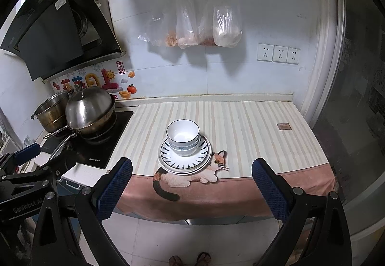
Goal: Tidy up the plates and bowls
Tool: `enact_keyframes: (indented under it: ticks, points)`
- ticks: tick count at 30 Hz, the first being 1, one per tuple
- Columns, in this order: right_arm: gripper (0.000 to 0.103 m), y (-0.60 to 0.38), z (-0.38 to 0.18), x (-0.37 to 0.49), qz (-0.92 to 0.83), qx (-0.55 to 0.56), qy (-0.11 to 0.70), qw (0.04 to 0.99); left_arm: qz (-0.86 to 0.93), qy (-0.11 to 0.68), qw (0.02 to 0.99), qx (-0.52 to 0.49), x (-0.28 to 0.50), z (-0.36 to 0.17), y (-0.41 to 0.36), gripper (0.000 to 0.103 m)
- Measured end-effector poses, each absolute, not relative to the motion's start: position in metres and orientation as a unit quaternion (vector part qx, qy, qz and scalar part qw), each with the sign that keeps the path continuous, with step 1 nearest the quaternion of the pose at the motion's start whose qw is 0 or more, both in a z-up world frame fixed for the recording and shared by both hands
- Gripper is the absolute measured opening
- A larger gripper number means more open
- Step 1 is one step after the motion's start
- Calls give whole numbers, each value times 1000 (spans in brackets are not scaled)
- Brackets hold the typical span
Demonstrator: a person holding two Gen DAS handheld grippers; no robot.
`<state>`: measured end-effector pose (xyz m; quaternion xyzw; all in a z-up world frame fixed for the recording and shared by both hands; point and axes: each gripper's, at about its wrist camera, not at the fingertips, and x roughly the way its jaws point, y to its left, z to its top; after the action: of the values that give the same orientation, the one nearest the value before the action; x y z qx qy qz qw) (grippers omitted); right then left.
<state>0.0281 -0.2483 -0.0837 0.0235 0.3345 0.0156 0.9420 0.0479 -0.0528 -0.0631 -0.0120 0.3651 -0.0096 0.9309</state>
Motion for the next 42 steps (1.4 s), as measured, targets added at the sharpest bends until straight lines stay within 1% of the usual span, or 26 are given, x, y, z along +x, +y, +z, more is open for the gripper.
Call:
enact_keyframes:
  ticks: [42]
  points:
    - [102, -258, -88, 28, 13, 25, 341, 940, -5, 370, 929, -18, 44, -64, -53, 103]
